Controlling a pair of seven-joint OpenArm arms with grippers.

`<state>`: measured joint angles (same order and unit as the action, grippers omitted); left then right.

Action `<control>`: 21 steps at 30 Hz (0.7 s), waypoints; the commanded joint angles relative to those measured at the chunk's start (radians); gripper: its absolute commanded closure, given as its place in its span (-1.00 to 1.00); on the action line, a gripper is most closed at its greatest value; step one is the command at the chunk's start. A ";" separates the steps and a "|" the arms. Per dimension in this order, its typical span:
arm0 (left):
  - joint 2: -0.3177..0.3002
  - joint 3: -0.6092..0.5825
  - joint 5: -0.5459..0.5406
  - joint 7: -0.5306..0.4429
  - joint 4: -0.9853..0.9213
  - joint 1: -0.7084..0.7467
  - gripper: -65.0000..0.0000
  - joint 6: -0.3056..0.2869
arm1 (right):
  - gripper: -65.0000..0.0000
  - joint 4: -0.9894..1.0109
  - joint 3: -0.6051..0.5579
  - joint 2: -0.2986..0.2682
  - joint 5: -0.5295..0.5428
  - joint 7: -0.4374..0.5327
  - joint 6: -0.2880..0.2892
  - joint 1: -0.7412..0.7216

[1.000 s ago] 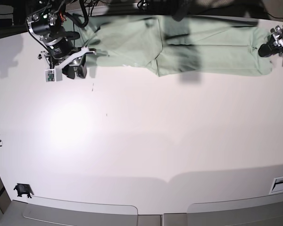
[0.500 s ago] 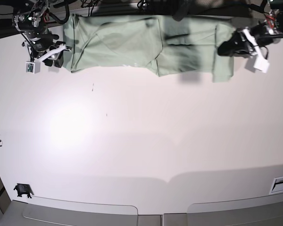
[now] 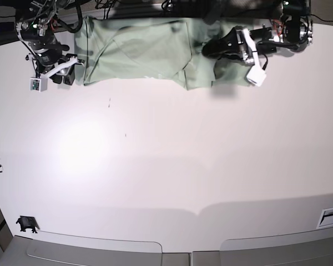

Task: Fold the T-shirt properly
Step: 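Move the left gripper to the shirt's hem end and grasp it, then fold the hem end with the left gripper toward the right gripper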

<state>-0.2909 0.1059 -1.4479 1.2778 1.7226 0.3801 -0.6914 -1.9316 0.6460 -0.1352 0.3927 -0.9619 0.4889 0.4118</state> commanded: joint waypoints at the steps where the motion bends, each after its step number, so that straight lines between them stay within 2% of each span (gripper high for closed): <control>1: -0.002 -0.013 -0.036 -0.022 0.018 -0.008 1.00 -0.007 | 0.37 -0.015 0.005 -0.011 0.011 0.022 0.000 -0.004; 8: 0.012 -0.093 -0.007 -0.057 0.018 -0.023 1.00 -0.007 | 0.37 -0.015 0.005 -0.011 0.018 0.023 0.000 -0.005; 18: 0.014 -0.094 0.095 -0.131 0.018 -0.046 1.00 -0.007 | 0.37 -0.015 0.005 -0.011 0.037 0.021 0.000 -0.005; 21: 0.014 -0.094 0.097 -0.130 0.018 -0.045 1.00 -0.007 | 0.37 -0.015 0.005 -0.011 0.037 0.021 0.000 -0.005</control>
<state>-0.2745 0.0113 -1.3190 1.1660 1.7226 0.3401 -0.6895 -1.9316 0.6460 -0.1337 0.4191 -0.9619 0.4889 0.4122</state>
